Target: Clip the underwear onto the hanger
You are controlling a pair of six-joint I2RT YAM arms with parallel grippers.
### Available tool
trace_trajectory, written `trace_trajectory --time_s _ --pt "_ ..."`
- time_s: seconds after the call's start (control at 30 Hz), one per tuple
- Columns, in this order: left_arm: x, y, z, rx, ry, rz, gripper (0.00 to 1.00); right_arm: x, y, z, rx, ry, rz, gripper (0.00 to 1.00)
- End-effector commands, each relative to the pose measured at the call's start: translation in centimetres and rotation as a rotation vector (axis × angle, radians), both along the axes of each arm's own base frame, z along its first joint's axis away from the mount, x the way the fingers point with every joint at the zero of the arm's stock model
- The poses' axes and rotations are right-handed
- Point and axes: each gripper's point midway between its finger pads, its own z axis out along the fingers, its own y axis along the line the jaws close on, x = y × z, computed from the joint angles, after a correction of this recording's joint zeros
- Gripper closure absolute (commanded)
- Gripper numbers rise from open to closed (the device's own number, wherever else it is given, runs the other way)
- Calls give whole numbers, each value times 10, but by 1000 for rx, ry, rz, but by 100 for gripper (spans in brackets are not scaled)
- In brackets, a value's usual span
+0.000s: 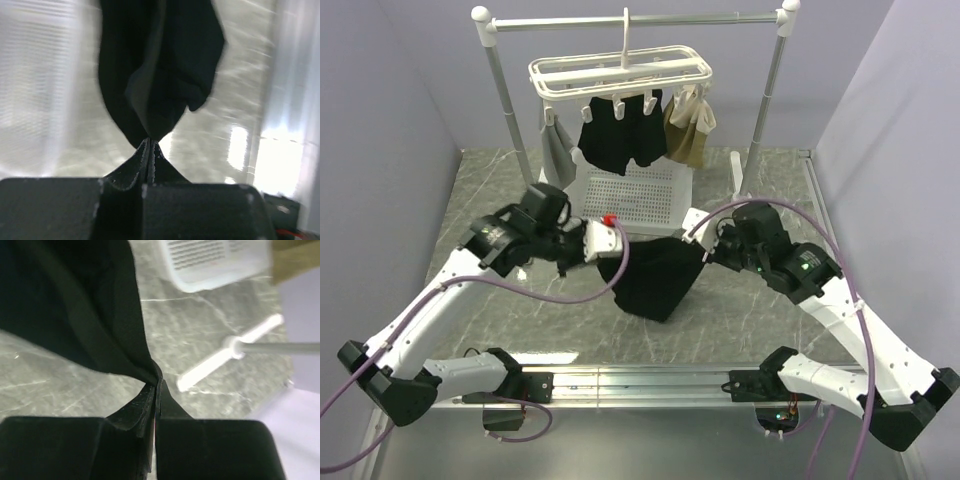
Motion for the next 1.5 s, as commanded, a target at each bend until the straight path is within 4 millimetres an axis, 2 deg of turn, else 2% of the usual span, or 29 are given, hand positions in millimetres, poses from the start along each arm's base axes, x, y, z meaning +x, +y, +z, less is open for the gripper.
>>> trace_trajectory --time_s 0.0,0.03,0.2,0.23,0.3,0.33,0.37,0.4,0.43,0.47,0.5,0.53,0.6,0.63,0.67,0.73,0.77,0.8,0.83,0.87,0.9,0.93,0.97,1.07,1.13,1.23,1.3,1.37,1.47 --pt "-52 -19 -36 0 205 -156 100 -1 19 -21 23 28 82 100" --pt "-61 -26 -47 -13 269 -180 100 1 23 -30 30 20 93 100" --pt "-109 -68 -53 -123 502 -334 100 16 30 -41 85 -64 80 90" --pt "-107 -82 -55 -141 480 -352 100 21 29 -43 107 -80 62 82" --pt "-122 -102 -56 -137 484 -390 100 19 30 -49 136 -58 48 75" --pt "-121 -112 -62 -122 466 -383 100 18 26 -57 139 -36 32 64" --pt "-119 -129 -58 -152 416 -401 100 18 24 -60 146 -27 16 57" --pt "-135 -144 -59 -146 414 -431 99 19 20 -63 159 -14 -13 51" --pt "-131 -161 -64 -129 394 -421 100 19 16 -65 169 -10 -35 47" --pt "-141 -174 -63 -125 390 -459 100 24 4 -66 180 -2 -80 46" --pt "-140 -190 -49 -146 375 -470 100 25 -1 -67 192 19 -108 46" --pt "-139 -200 -65 -109 404 -468 99 24 -10 -67 189 49 -137 45" --pt "-133 -214 -65 -114 407 -453 99 27 -33 -66 213 90 -207 45" --pt "-129 -218 -76 -92 410 -443 98 21 -42 -67 205 129 -227 46" --pt "-125 -218 -80 -83 405 -433 87 18 -51 -68 211 155 -229 46" --pt "-126 -215 -79 -96 415 -458 75 3 -60 -71 201 219 -226 47" --pt "-124 -209 -73 -126 446 -478 65 -1 -62 -70 194 224 -208 47" --pt "-125 -201 -76 -133 486 -469 60 -6 -62 -70 217 241 -193 47" --pt "-121 -196 -59 -188 477 -470 55 -13 -62 -71 220 254 -179 47" --pt "-104 -187 -54 -218 482 -418 46 -17 -62 -71 209 247 -151 47" --pt "-100 -176 -57 -226 521 -383 43 -21 -60 -71 213 244 -128 47" --pt "-92 -168 -45 -261 501 -356 41 -26 -57 -77 218 263 -110 48" --pt "-76 -159 -45 -270 492 -293 37 -28 -56 -80 221 269 -96 48" --pt "-52 -141 -60 -217 443 -124 32 -32 -49 -95 230 359 -92 49" --pt "-40 -136 -80 -147 435 -37 31 -33 -45 -107 212 444 -101 50" --pt "-35 -134 -101 -74 447 -2 28 -29 -47 -120 197 513 -141 50" --pt "-40 -139 -103 -50 418 -73 26 -29 -51 -129 172 549 -172 51" --pt "-65 -146 -110 -15 452 -264 27 -34 -53 -136 157 598 -186 52" --pt "-74 -147 -128 88 312 -478 27 -39 -52 -144 150 690 -213 52"
